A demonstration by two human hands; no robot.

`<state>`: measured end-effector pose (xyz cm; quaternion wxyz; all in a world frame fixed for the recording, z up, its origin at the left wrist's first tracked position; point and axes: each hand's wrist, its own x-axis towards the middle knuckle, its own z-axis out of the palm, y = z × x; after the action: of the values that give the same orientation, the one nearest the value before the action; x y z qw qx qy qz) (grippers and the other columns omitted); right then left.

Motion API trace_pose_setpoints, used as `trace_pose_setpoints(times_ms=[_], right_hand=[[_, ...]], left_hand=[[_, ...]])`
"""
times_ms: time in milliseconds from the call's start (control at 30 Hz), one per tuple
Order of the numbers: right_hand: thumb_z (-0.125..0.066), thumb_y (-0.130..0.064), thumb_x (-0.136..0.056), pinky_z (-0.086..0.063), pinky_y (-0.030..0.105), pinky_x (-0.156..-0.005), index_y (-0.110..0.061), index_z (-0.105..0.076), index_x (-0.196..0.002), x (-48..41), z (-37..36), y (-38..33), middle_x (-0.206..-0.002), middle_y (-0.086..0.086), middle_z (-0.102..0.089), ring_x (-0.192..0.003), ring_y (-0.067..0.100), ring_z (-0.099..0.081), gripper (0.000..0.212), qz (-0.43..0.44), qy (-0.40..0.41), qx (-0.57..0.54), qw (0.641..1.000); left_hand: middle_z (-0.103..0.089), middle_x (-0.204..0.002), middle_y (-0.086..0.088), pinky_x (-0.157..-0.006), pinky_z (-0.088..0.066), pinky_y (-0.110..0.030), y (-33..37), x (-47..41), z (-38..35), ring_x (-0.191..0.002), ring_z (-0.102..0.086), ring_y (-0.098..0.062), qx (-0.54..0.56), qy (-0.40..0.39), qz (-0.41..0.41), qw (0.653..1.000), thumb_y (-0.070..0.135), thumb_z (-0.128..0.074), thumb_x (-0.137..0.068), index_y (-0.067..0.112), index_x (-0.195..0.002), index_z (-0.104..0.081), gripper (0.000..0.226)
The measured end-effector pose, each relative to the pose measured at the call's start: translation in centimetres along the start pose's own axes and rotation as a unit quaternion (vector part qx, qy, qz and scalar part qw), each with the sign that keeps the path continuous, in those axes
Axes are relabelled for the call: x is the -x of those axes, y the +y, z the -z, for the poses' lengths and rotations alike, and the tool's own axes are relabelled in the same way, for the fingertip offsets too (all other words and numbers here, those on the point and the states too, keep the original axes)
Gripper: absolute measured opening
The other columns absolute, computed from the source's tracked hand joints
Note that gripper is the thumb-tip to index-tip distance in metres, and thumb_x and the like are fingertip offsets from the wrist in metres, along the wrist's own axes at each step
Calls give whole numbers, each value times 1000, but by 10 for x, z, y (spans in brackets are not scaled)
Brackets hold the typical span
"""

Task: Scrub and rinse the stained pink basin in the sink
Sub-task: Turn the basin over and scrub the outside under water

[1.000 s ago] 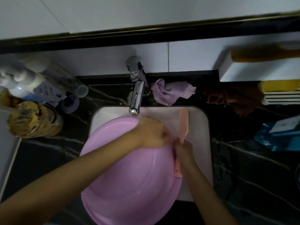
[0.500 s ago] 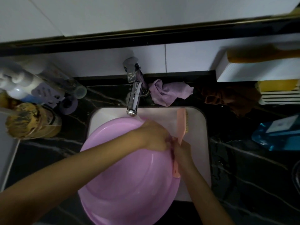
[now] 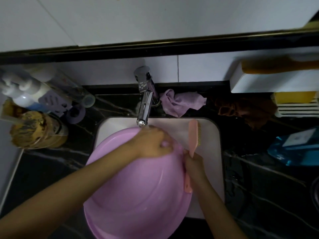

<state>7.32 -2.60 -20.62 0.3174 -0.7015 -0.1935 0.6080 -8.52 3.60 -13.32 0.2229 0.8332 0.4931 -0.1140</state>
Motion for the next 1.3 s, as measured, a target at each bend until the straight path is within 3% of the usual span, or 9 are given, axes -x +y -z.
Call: trace_pose_setpoints(times_ms=[133,367,533,667,767,900,1033,1167,1300], right_hand=[[-55,-12,-91,-38,19,-47,-16,-64,-75,1,4,0,-67,3,-58,-55,12,-47,19,-1,-4,9,1000],[-59,-10,-88,-46,25,-62,-14,-68,-75,-1,6,4,-81,8,-66,-73,18,-58,16,-25,-19,-11,999],[-53,-13,-91,-51,33,-87,-15,-65,-116,-3,28,2,-107,9,-69,-99,25,-64,27,-109,-166,-70,978],[-48,-4,-91,-54,24,-63,-22,-61,-109,6,57,-2,-93,6,-71,-78,18,-68,28,-137,-215,15,967],[-52,-6,-92,-58,29,-63,-11,-63,-106,22,69,9,-85,11,-71,-69,21,-68,19,-186,-221,-25,957],[-56,-18,-92,-54,39,-83,-13,-63,-112,34,53,33,-100,11,-71,-91,28,-67,22,-173,-131,-64,974],[-53,-12,-92,-51,29,-77,-11,-62,-112,34,38,28,-104,8,-67,-94,24,-63,22,-112,-29,-67,991],[-49,-4,-91,-45,24,-61,-14,-62,-77,27,26,14,-77,3,-62,-81,20,-56,22,-71,3,-22,997],[-49,-3,-92,-45,22,-63,1,-65,-87,18,14,8,-78,9,-60,-78,19,-54,17,-44,17,-2,999]], left_hand=[[-64,-117,4,-95,-42,-29,-30,-5,-1,-115,-56,-21,31,-32,172,984,75,-26,-77,28,-108,-66,69],[-69,-105,10,-91,-33,-28,10,16,-19,-99,-57,-12,5,90,-196,976,39,-44,-89,29,-107,-67,31],[-68,-110,10,-96,-35,-27,-13,6,-18,-104,-59,-13,72,74,-116,988,42,-42,-90,24,-109,-67,35],[-66,-109,9,-96,-42,-33,-11,2,-18,-106,-57,-15,46,79,-76,993,48,-38,-88,29,-108,-66,40],[-69,-104,5,-94,-37,-25,-17,-1,-17,-102,-60,-18,63,135,-43,988,47,-38,-88,23,-105,-70,43],[-68,-97,-5,-85,-43,-26,-15,-7,-14,-97,-61,-23,96,139,44,985,52,-35,-87,13,-97,-69,53],[-66,-107,-6,-90,-45,-30,-11,-5,-14,-104,-59,-24,115,115,120,979,54,-33,-85,15,-104,-68,56],[-70,-99,-2,-84,-48,-37,-1,-2,-17,-97,-62,-27,71,158,82,981,48,-26,-77,20,-95,-72,56],[-70,-97,9,-95,-34,-34,16,3,-24,-97,-60,-21,-3,104,-52,993,43,-35,-79,30,-96,-70,42]])
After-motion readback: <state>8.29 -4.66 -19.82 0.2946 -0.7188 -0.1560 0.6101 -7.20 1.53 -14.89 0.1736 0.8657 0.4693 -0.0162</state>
